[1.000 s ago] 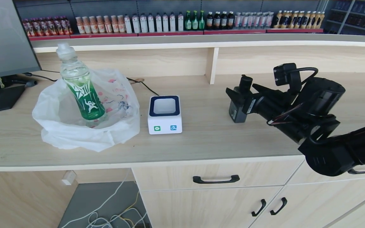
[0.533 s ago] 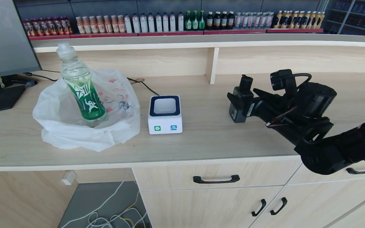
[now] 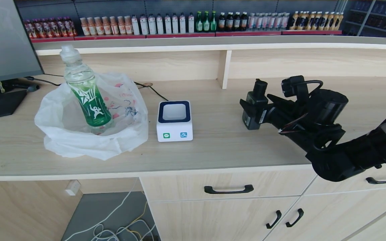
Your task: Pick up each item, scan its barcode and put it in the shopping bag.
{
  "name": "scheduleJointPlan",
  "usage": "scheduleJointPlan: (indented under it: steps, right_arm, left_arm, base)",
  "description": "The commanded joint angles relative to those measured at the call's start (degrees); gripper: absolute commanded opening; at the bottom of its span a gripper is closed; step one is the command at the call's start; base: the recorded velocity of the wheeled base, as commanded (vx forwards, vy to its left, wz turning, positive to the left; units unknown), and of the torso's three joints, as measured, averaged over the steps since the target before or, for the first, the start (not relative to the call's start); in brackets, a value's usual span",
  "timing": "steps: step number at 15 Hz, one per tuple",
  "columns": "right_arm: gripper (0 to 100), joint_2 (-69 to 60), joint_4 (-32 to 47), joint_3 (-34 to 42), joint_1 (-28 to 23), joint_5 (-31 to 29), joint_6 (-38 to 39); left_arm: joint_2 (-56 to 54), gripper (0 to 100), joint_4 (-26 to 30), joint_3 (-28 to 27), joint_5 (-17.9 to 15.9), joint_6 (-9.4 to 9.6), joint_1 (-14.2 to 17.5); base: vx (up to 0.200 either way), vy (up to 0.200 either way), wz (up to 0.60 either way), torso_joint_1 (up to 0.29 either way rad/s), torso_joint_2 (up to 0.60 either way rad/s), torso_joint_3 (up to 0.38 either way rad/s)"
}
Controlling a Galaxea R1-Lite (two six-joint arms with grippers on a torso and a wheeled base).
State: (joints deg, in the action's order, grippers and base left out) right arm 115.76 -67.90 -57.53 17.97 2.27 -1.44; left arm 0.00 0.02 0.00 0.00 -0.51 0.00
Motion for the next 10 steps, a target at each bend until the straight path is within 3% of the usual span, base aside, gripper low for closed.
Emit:
scheduleJointPlan:
  steps: [1,9,10]
  right_arm:
    - [100,0.8,0.0,-0.4,-0.1,0.0,-0.1]
    - [100,3.2,-1.7,-1.5,-0.4,0.0,-0.3]
    - [0,3.3,-1.7,-1.7,-0.4,0.1,-0.3]
  left_arm:
    - [0.0,100,0.0,0.0,0.0,-0.02,-0.1]
    - [0.0,100,0.0,0.0,0.0,-0.10,0.0]
    - [0.0,100,0.0,0.0,0.0,-0.10,0.0]
  base:
    - [0.000,0.000,0.00,0.000,0.00,0.000]
    - [0.000,0.000,0.00,0.000,0.00,0.000]
    - [0.000,0.000,0.00,0.000,0.00,0.000]
